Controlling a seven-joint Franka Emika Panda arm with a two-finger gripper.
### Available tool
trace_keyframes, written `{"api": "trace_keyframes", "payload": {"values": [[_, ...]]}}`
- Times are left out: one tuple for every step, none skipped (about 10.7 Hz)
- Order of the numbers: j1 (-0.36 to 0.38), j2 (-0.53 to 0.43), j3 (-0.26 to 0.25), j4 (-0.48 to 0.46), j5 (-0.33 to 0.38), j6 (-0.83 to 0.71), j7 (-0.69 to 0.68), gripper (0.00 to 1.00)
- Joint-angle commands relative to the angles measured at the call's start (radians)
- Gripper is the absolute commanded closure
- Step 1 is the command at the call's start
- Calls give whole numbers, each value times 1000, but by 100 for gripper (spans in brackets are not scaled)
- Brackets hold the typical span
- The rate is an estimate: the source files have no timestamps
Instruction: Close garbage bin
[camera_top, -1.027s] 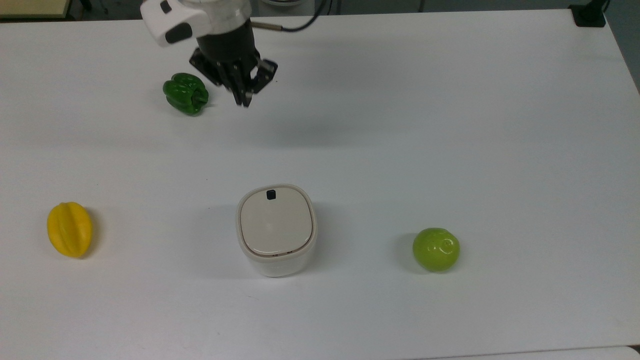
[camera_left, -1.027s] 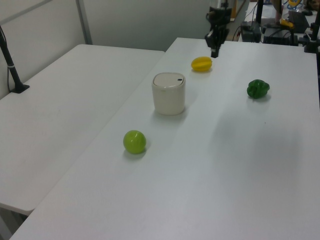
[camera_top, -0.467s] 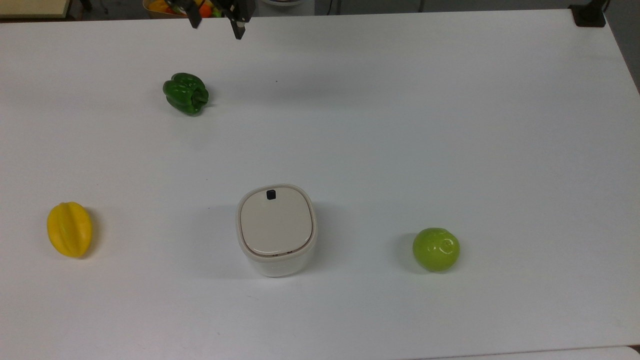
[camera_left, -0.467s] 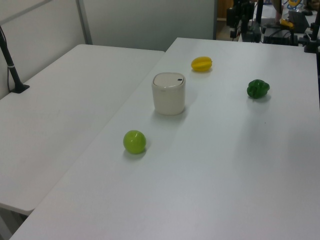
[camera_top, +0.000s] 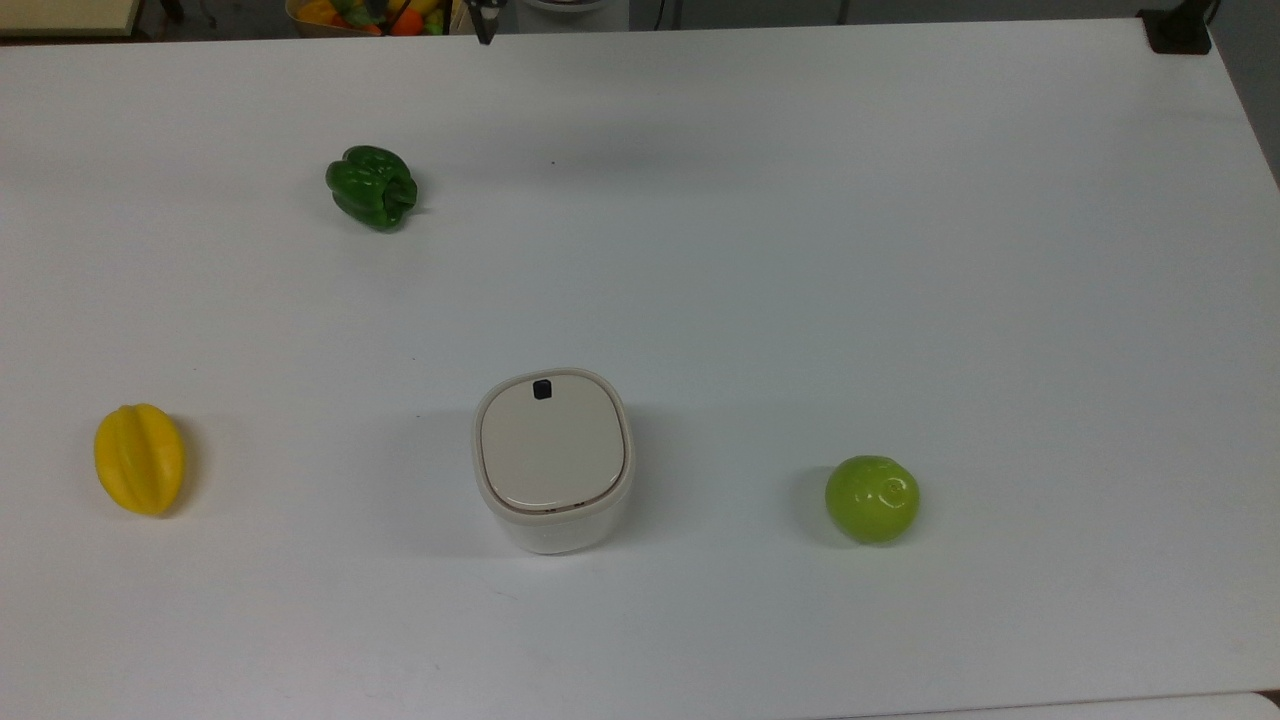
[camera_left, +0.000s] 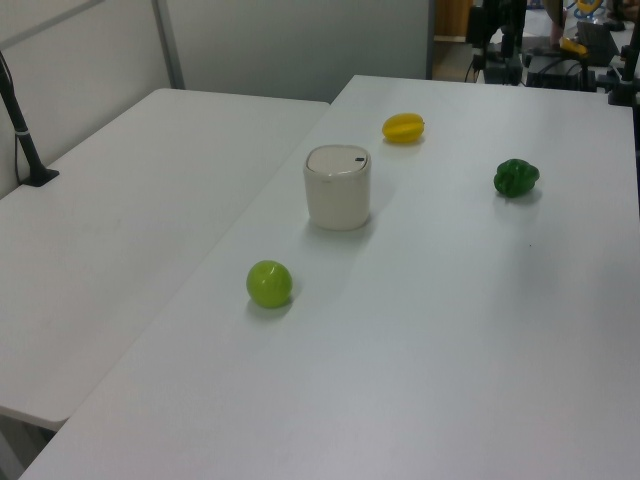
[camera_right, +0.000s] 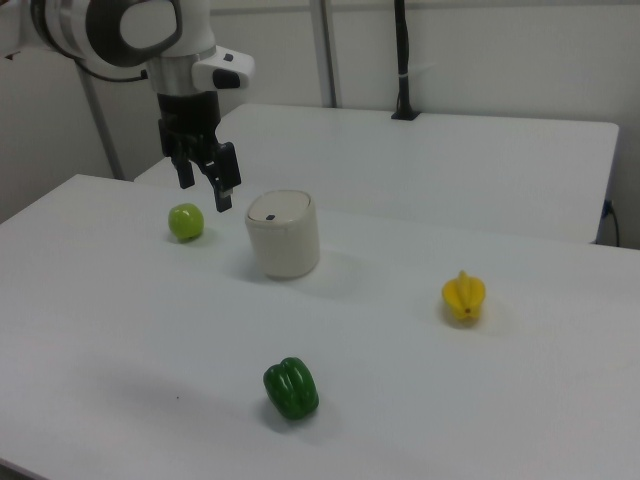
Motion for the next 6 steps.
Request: {"api": "trace_keyframes", "payload": {"values": [[-34,-59,-2,-55,16,-36,-172,0],[-36,-56,-2,-54,19,-38,-174,0],[-34,-51,-2,-54,16,-39,-174,0],[-34,-49,-2,-54,16,-39,-174,0],[-34,-49,-1,-54,15,-39,-174,0],[-34,-49,-1,-52,16,-39,-172,0]]}}
